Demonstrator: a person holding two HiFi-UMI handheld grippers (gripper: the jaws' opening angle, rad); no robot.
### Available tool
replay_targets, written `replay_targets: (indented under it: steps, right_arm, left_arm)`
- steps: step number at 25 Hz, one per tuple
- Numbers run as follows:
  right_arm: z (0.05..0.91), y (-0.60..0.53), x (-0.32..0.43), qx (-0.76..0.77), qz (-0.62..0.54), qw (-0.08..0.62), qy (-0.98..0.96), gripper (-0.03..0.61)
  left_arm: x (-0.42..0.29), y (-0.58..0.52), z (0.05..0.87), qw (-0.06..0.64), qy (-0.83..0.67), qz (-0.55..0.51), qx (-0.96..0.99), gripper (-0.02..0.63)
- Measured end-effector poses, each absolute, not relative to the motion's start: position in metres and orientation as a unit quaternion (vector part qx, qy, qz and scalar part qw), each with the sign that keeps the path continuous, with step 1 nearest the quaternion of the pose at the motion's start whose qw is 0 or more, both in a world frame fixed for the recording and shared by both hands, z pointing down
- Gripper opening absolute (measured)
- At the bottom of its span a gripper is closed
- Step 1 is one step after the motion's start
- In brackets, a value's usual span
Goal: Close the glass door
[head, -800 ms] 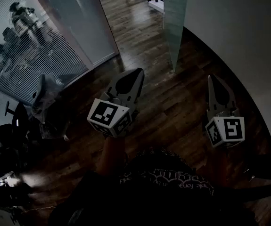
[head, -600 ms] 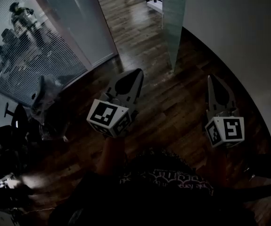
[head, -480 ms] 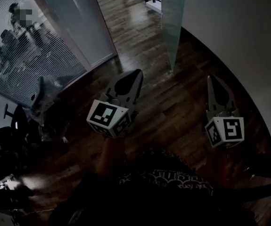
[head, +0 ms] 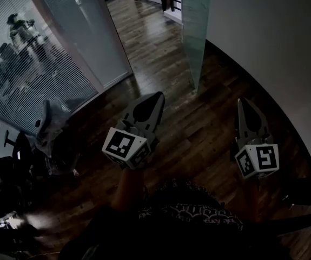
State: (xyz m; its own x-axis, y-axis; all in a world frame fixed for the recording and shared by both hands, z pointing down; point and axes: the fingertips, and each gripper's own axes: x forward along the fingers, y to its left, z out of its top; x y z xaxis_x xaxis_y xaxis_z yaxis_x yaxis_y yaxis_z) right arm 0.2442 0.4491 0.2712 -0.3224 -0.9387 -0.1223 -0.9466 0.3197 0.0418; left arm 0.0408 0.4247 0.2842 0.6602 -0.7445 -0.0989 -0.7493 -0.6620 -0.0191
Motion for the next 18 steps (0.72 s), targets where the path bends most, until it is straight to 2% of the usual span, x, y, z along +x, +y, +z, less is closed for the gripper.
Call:
replay_targets:
  steps: [3,18]
  right_arm:
    - [0.271,0.448,0.242,-0.585,0.048,0.04,0.809,0.003]
    - [0.284,0.451,0.219,-0.605,0.036,0.023,0.795,0.003]
  left_arm:
    - [0.037,0.427,0.28,0.046,0.399,0.052,-0.914,0.002]
    - [0.006,0.417,0.306,0.037,0.37,0.042,-0.927,0.002]
